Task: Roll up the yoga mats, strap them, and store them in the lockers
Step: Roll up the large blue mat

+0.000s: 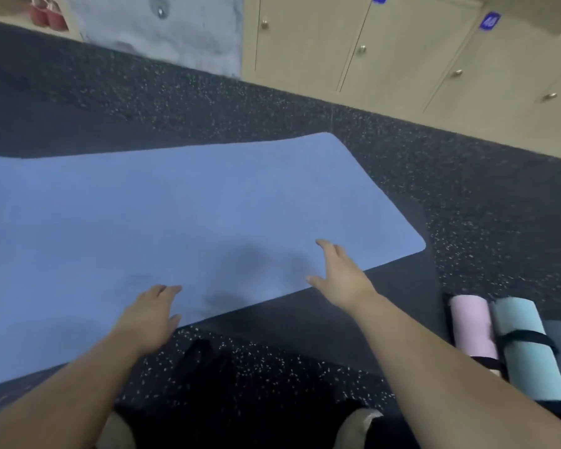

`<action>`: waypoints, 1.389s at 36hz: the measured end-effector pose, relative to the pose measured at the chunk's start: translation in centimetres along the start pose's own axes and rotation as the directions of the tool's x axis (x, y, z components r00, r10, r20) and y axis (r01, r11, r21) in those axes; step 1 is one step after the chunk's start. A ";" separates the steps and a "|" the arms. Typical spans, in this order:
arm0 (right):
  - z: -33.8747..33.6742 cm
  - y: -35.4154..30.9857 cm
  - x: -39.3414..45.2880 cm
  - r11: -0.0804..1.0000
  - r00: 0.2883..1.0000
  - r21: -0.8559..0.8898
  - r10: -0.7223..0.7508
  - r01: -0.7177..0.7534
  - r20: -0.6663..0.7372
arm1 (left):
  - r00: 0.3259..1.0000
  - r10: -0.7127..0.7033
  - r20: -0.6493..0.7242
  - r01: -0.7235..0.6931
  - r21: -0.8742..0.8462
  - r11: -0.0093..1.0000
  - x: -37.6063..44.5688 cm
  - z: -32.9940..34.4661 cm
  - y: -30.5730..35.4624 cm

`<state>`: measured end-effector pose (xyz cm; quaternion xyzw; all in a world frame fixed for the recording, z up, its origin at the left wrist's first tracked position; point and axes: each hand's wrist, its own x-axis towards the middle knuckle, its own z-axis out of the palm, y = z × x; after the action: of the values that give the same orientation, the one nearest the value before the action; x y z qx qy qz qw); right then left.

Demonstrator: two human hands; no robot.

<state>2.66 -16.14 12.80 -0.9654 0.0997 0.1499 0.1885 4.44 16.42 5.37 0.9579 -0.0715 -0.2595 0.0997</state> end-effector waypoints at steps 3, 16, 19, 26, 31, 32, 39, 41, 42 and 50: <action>2.1 0.1 2.0 1.000 0.999 -0.006 -0.010 0.010 0.042 | 0.998 -0.044 0.048 0.043 0.027 0.999 1.2 2.3 -0.5; 10.7 0.0 7.2 0.994 0.967 -0.046 -0.085 0.099 0.240 | 0.998 0.036 -0.050 -0.039 -0.050 0.998 6.3 7.5 1.6; 12.0 0.2 8.1 0.995 0.961 -0.038 -0.080 0.094 0.266 | 1.000 -0.007 -0.028 0.007 0.007 1.000 7.1 8.4 1.9; 13.8 0.1 9.0 0.993 0.950 -0.058 -0.081 0.103 0.302 | 0.999 -0.024 0.022 0.023 0.074 0.997 8.2 9.6 1.5; 14.5 -0.2 9.3 0.996 0.951 -0.033 -0.069 0.083 0.301 | 0.989 0.114 -0.098 -0.096 0.173 0.980 9.0 9.5 0.6; 14.5 -0.3 9.3 0.997 0.952 -0.028 -0.064 0.076 0.299 | 0.984 0.149 -0.101 -0.123 0.229 0.966 9.0 9.8 0.3; 14.2 -0.6 9.3 0.998 0.952 -0.033 -0.048 0.061 0.304 | 0.933 0.325 -0.154 -0.261 0.333 0.906 8.0 9.6 0.2; 14.1 -0.5 9.1 0.997 0.954 -0.042 -0.054 0.070 0.296 | 0.898 0.378 -0.225 -0.308 0.290 0.906 7.9 8.9 0.1; 14.1 -0.4 9.0 0.996 0.955 -0.048 -0.059 0.076 0.289 | 0.894 0.373 -0.250 -0.310 0.258 0.915 7.9 8.6 0.1; 12.0 -0.1 8.3 0.981 0.978 -0.148 -0.101 0.129 0.184 | 0.931 0.054 -0.360 -0.048 0.025 0.999 6.4 4.9 2.4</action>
<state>7.44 -12.44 -0.52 -0.9646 0.0142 0.2307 0.1273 7.23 12.13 -1.37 0.9878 -0.0790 -0.0762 0.1103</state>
